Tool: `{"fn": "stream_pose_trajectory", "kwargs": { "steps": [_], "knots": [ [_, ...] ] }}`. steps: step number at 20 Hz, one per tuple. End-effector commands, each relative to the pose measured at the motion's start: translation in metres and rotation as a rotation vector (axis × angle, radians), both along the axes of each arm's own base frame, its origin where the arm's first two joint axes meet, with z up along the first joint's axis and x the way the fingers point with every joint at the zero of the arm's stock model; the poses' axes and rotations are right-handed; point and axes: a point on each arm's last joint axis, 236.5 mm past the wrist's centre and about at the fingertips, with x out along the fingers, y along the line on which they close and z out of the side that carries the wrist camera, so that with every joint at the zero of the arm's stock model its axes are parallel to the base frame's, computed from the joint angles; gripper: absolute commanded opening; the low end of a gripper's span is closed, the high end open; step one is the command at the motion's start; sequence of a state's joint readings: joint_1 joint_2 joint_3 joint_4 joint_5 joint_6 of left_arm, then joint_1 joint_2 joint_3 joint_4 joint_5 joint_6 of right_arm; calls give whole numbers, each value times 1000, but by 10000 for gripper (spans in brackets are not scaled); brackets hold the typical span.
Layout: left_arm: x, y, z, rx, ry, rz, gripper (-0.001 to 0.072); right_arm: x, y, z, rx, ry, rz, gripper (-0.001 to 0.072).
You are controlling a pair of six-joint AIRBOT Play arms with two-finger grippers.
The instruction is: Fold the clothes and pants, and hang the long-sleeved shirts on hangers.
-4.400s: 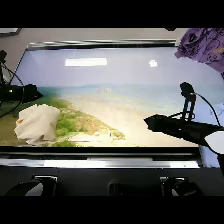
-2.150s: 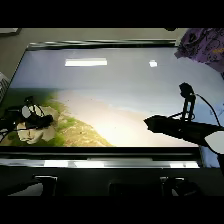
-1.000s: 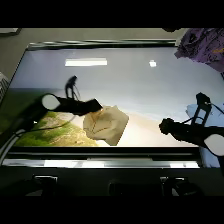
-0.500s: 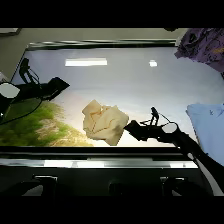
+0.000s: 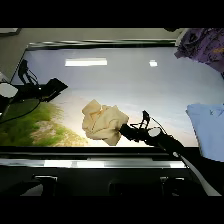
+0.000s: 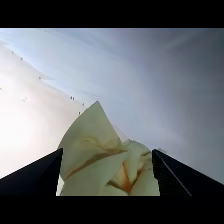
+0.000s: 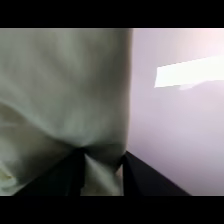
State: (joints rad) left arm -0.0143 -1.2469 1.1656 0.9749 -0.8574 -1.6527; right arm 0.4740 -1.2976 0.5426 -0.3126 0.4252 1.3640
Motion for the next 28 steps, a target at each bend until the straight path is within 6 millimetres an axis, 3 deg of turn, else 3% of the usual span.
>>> {"fn": "stream_pose_trajectory", "kwargs": {
  "steps": [1,5,9,12,16,21,22,23,24,26,28],
  "knots": [
    [-6,2,-20,-6,78,-9,614,7,7,3,-17,-56,1,56],
    [-6,-3,-72,-9,200,-51,614,7,10,15,3,-73,8,38],
    [-1,-33,-129,-91,270,-146,610,-1,17,24,34,-67,43,38],
    [-4,-42,-158,-122,327,-161,610,-6,21,24,47,-52,61,39],
    [-4,-41,-173,-118,349,-151,575,-9,23,25,55,-41,68,39],
    [-6,-60,-189,-103,359,-170,572,-16,27,26,70,-23,94,39],
    [-4,-62,-190,-97,352,-169,512,-17,27,26,72,-21,96,38],
    [-4,-65,-192,-92,346,-169,244,-18,28,26,74,-19,100,38],
    [0,-64,-192,-86,334,-162,37,-19,29,28,77,-21,107,38],
    [7,-62,-187,-83,311,-150,19,-15,28,37,78,-53,105,37],
    [24,-56,-164,-83,251,-144,18,-4,24,59,80,-134,85,37]
  ]
}}
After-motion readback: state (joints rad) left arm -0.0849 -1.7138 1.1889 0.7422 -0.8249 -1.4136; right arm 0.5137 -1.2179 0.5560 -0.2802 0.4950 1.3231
